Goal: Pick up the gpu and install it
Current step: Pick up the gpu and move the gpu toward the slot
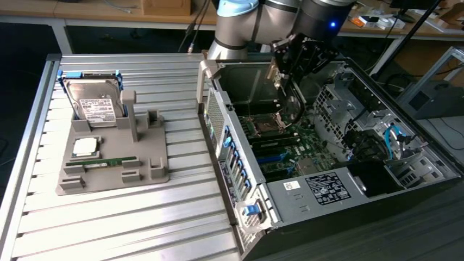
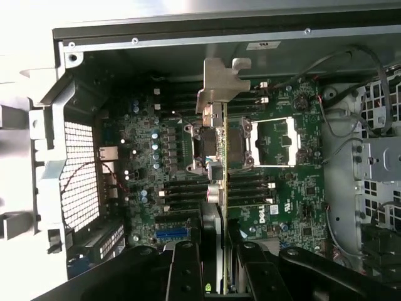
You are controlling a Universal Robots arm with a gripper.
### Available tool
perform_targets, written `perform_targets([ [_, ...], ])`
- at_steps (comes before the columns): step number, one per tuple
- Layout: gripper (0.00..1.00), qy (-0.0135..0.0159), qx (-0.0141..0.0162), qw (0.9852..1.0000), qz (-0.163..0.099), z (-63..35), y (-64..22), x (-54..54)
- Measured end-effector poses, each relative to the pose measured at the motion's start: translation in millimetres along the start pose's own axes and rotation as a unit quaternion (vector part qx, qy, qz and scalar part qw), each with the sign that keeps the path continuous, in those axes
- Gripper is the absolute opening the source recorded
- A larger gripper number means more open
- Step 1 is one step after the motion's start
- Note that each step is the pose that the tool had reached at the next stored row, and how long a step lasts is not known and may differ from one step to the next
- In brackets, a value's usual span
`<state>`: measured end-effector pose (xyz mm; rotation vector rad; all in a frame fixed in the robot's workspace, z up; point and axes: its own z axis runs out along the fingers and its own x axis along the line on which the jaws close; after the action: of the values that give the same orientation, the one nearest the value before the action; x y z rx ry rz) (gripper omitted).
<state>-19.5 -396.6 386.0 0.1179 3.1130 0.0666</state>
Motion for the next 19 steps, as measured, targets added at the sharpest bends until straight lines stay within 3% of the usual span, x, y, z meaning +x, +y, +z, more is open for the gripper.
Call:
perform_targets([
  [19, 0.27, 0.0001, 0.0001, 1.0, 0.0, 5.8, -0.2, -16.1],
])
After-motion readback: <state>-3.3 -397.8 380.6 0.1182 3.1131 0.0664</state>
